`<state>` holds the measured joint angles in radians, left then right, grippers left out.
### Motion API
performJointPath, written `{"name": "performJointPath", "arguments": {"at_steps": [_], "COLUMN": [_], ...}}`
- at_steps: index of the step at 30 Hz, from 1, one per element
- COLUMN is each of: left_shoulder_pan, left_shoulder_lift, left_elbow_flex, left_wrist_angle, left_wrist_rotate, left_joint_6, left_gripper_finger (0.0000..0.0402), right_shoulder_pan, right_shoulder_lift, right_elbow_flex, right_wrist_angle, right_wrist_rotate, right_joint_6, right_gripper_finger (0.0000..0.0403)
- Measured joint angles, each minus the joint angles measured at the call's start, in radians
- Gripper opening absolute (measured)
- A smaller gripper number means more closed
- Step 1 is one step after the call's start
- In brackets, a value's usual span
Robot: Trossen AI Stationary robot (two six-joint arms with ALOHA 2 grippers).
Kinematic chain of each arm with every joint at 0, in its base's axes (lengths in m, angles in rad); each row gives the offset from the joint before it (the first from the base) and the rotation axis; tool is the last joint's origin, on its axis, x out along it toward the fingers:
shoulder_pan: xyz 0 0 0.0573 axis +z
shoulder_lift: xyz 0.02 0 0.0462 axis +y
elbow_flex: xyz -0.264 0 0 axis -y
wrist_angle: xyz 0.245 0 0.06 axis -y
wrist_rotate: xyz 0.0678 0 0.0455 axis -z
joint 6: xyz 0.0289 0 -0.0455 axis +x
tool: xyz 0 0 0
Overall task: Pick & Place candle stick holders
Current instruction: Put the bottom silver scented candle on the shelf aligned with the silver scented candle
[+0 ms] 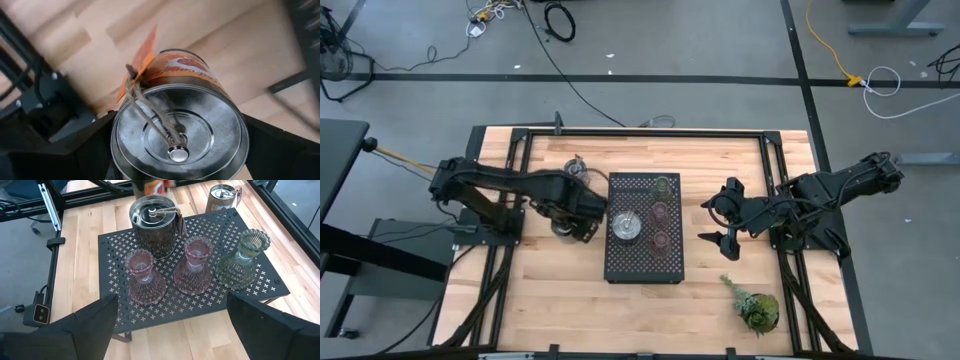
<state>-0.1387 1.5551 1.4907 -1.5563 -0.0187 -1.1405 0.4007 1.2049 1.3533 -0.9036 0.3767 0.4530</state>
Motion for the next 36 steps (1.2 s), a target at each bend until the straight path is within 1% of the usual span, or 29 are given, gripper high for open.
{"name": "performJointPath", "arguments": {"at_steps": [7, 12, 21, 27, 36], "left_shoulder_pan": [0.088, 0.166, 0.271, 0.315, 0.356], "left_shoulder_lift": [-0.001, -0.001, 0.021, 0.063, 0.12], "left_elbow_flex": [0.176, 0.248, 0.261, 0.261, 0.275], "left_wrist_angle": [-0.014, -0.015, -0.006, 0.122, 0.157], "left_wrist_rotate": [-0.052, -0.064, -0.053, 0.007, 0.055], "left_joint_6": [0.067, 0.115, 0.191, 0.257, 0.285], "left_gripper_finger": [0.0358, 0.0358, 0.0358, 0.0358, 0.0358], "right_shoulder_pan": [0.0, 0.0, 0.0, 0.0, 0.0], "right_shoulder_lift": [0.0, 0.0, 0.0, 0.0, 0.0], "right_elbow_flex": [0.0, 0.0, 0.0, 0.0, 0.0], "right_wrist_angle": [0.007, 0.029, 0.045, 0.045, 0.052], "right_wrist_rotate": [0.0, -0.001, -0.001, -0.001, -0.001], "right_joint_6": [0.0, 0.0, 0.0, -0.002, -0.001], "right_gripper_finger": [0.0369, 0.0369, 0.0369, 0.0369, 0.0369]}}
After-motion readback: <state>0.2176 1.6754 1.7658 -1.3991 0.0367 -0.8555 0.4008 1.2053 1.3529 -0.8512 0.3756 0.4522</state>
